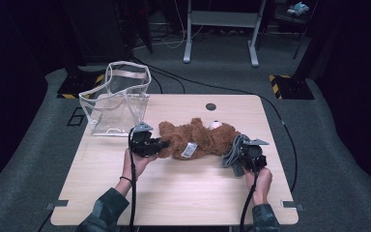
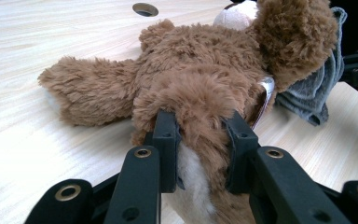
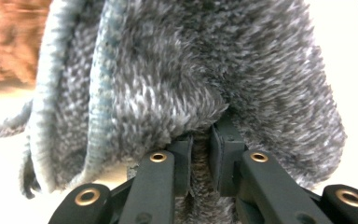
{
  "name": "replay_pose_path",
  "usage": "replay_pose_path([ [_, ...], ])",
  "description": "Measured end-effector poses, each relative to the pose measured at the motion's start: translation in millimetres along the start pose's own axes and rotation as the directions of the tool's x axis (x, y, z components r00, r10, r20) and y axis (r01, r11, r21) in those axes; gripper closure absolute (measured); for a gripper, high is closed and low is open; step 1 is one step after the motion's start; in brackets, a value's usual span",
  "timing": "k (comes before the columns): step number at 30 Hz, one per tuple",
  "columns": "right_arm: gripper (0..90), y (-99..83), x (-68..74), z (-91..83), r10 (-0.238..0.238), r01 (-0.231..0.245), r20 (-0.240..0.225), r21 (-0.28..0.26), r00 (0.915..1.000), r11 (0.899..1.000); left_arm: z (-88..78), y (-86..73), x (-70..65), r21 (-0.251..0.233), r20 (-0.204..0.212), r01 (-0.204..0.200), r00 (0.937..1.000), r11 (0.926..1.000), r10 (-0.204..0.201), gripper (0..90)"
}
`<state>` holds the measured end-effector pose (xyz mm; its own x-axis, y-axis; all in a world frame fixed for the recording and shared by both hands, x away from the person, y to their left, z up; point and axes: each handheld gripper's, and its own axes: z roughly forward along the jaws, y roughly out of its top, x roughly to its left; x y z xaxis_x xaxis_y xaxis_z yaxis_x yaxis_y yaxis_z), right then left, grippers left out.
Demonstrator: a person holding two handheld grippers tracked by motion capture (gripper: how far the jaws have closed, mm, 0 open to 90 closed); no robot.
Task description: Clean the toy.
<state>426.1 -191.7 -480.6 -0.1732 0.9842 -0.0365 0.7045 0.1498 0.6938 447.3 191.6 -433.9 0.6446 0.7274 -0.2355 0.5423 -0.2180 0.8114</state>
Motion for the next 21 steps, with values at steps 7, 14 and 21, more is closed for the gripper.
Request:
replay_pose_path([
  [7, 79.8, 1.3, 36.9, -12.8, -0.093, 0.088, -0.121, -0.040, 0.9883, 0.995, 1.8, -1.6, -0.6, -0.002, 0.006, 0.008, 1.0000, 1.0000, -0.008, 70.8],
  [14, 79.8, 12.5, 42.2, 3.5, -0.090, 0.089, -0.115, -0.015, 0.9893, 0.996, 0.7, -1.1, -0.6, 0.006, 0.006, -0.004, 1.0000, 1.0000, 0.004, 70.8],
  [21, 79.6, 3.7, 19.5, 3.6, -0.037, 0.038, -0.032, 0.022, 0.9988, 0.999, 2.1, -1.3, -0.4, 0.002, 0.007, 0.008, 0.9999, 1.0000, -0.008, 70.5],
])
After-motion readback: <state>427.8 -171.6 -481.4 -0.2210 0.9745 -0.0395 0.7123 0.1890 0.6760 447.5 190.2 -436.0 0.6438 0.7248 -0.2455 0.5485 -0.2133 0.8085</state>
